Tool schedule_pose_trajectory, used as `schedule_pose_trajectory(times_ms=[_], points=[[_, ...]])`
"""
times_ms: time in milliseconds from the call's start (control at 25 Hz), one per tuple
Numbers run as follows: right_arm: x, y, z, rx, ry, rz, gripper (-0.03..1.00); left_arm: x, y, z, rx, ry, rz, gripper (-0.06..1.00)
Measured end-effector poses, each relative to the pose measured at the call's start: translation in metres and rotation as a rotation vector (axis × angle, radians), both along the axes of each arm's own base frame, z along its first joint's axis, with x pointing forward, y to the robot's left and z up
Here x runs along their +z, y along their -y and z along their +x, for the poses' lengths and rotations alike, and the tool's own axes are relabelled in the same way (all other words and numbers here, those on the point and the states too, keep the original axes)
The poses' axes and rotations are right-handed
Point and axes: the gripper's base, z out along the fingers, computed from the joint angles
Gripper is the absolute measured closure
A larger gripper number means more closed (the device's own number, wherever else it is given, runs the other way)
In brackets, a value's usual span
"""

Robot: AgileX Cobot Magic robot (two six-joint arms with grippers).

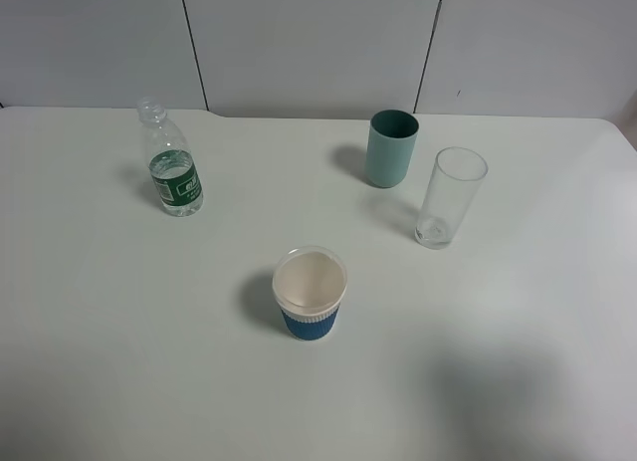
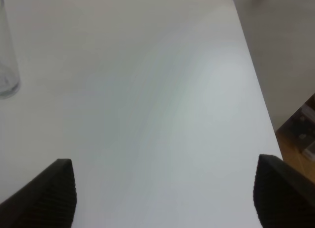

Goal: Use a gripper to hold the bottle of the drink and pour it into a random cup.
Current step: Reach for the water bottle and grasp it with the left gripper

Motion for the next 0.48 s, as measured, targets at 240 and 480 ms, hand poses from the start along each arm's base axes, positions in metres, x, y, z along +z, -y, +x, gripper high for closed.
schedule_pose_trajectory(times_ms=[240, 480], points=[[0.0, 0.0, 0.0, 0.0, 0.0, 0.0, 0.23, 0.0, 0.0, 0.0, 0.0, 0.0, 0.0, -0.05], [0.0, 0.0, 0.0, 0.0, 0.0, 0.0, 0.23, 0.0, 0.0, 0.0, 0.0, 0.0, 0.0, -0.05]])
